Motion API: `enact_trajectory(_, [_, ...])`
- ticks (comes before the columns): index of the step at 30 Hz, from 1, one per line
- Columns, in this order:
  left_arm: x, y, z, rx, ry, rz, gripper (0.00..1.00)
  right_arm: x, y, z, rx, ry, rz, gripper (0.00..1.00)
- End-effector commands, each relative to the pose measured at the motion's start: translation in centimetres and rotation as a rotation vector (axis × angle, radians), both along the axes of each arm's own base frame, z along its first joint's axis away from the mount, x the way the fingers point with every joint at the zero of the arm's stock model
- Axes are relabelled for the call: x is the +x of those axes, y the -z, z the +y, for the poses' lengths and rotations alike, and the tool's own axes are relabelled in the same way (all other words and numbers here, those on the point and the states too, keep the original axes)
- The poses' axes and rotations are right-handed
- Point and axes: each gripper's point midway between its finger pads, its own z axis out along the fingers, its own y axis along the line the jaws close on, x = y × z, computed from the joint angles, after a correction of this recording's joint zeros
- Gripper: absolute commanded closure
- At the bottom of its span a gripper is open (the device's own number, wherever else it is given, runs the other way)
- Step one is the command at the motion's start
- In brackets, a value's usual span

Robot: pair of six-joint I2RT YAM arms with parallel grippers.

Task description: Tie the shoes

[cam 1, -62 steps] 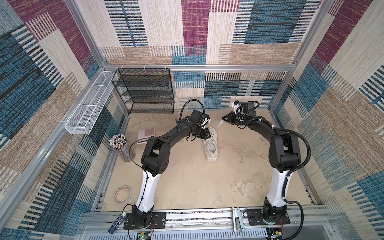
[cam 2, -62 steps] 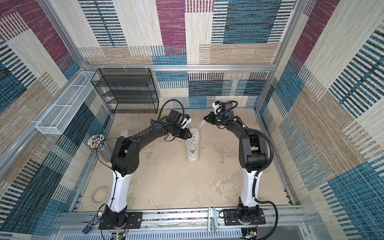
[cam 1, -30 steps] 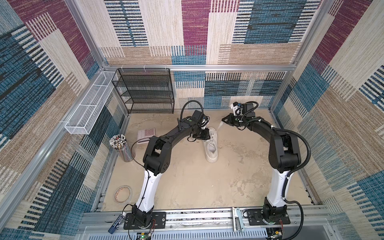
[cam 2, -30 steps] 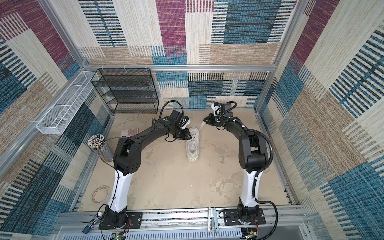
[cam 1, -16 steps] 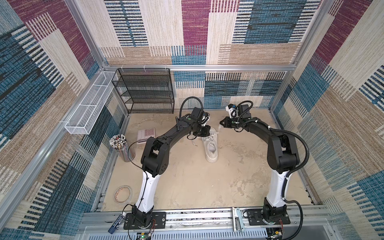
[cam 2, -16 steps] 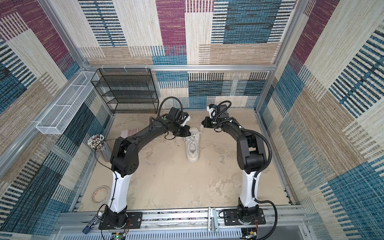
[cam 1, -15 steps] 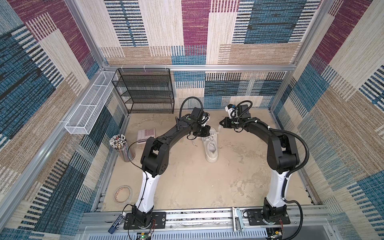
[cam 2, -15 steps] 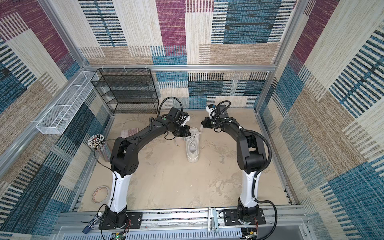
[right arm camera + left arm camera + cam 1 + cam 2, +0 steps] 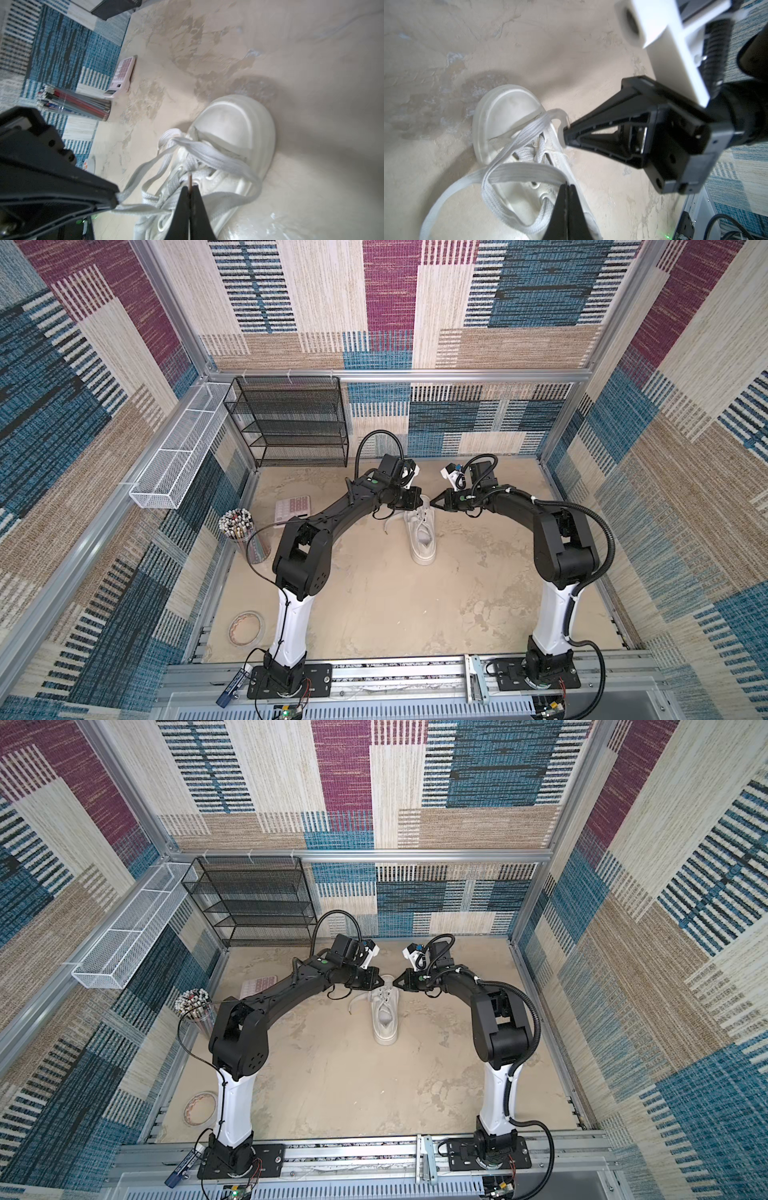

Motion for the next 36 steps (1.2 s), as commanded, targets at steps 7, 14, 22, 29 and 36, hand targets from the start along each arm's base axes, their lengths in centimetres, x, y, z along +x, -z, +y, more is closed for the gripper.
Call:
enact_trajectory(7, [0.2,-2.0,-0.8,-0.063,0.017,-0.028,1.0,-1.1,-1.9,2.1,0.172,-0.101,-0.001,1.0])
enact_trajectory(14, [0.2,-2.0,-0.9,-0.068,0.02,-0.024,1.0,-0.6,-1.6,3.2,0.223,-0.145,0.015,1.0])
enact_trajectory(22, [1.0,-2.2,-1.3,-0.079,0.02,-0.03,1.0,-2.1,-0.8,3.9,0.245,-0.205,0.057,1.0])
enact_trajectory(29, [1.3,-1.9,-1.1,-0.067,0.028,-0.02,1.0,-3.3,-0.6,4.0,0.281,-0.235,0.067,1.0])
enact_trajectory(36, [1.1,-1.8,-0.8,-0.068,0.028,-0.01,0.97,-3.9,-0.6,4.3,0.332,-0.29,0.07,1.0])
